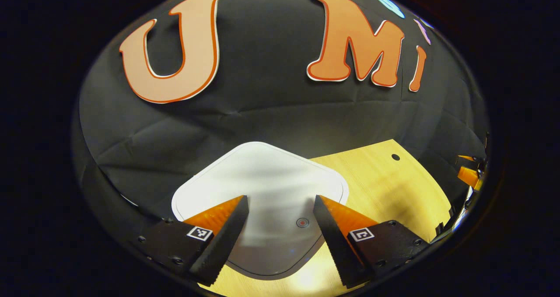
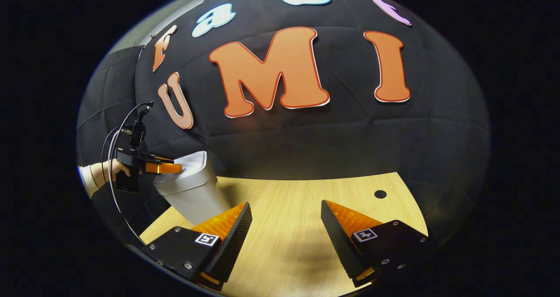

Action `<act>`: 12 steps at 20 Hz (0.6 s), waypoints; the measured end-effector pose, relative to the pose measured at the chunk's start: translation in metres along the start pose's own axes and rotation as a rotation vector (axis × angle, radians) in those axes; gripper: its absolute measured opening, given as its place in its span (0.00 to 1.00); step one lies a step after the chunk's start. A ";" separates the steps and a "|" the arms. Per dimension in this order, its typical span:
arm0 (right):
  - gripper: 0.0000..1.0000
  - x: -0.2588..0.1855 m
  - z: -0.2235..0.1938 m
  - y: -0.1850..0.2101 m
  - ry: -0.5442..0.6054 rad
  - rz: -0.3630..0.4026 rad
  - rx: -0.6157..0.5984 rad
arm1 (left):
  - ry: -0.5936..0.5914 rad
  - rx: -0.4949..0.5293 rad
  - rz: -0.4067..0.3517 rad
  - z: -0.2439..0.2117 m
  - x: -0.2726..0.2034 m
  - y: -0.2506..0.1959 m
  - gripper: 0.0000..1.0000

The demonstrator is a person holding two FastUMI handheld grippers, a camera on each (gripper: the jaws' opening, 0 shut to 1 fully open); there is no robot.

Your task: Press the lid of the desktop garbage bin to open it, pick up the crumpled paper on the desktop and throw it into the bin, then pick up the pop can on the desktop and drop it into the bin, and finally close the garbage bin lid.

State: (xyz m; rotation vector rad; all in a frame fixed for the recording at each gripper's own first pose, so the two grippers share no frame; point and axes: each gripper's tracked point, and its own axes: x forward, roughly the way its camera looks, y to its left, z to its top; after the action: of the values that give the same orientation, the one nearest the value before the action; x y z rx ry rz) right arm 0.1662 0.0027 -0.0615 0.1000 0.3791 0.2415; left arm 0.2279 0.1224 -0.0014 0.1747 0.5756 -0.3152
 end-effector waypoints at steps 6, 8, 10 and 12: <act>0.95 -0.003 0.015 -0.001 -0.027 -0.017 -0.004 | -0.015 -0.038 0.024 0.001 -0.005 0.003 0.97; 0.95 -0.005 0.019 -0.003 -0.035 -0.030 -0.012 | -0.058 -0.038 0.032 0.011 -0.007 0.006 0.97; 0.95 -0.008 0.024 -0.002 -0.051 -0.041 -0.018 | -0.105 -0.026 0.036 0.024 -0.015 0.002 0.97; 0.95 -0.011 0.027 0.001 -0.067 -0.048 -0.023 | -0.157 -0.020 0.014 0.040 -0.030 -0.015 0.97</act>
State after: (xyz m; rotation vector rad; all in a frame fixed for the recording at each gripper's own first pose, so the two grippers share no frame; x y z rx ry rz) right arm 0.1666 -0.0009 -0.0324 0.0763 0.3116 0.1945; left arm 0.2192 0.1058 0.0472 0.1334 0.4218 -0.3064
